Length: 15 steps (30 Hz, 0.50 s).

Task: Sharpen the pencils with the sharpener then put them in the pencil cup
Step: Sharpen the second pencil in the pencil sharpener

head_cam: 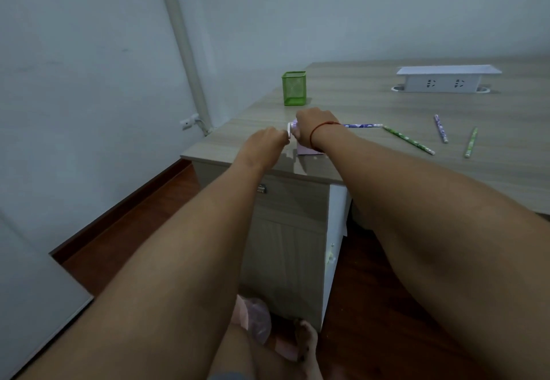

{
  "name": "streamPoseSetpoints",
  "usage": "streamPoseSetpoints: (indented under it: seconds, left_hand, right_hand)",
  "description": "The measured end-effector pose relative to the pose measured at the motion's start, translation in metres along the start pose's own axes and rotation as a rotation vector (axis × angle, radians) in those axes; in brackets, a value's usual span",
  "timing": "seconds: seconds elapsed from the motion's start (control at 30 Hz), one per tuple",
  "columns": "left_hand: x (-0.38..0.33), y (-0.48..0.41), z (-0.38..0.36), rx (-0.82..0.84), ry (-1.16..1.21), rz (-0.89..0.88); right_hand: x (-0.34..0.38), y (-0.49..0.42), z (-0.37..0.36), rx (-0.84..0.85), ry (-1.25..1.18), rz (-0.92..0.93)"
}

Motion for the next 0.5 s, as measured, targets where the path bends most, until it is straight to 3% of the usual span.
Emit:
streamPoseSetpoints:
  seconds: [0.3, 0.5]
  left_hand:
    - [-0.001, -0.009, -0.032, 0.233, 0.024, 0.072]
    - [0.006, -0.020, -0.045, 0.249, 0.036, 0.020]
  right_hand:
    - [-0.002, 0.002, 0.000, -0.065, -0.002, 0.033]
    - [-0.004, 0.002, -0.001, -0.097, -0.009, 0.078]
Point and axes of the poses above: each hand's wrist, its own y-axis away from the middle knuckle, its own z-axis out of the back of the hand, x = y × z, the point moved 4 cm from there along -y, towards the middle knuckle, and after that the axes turned 4 degrees about -x, right-handed, at the moved point
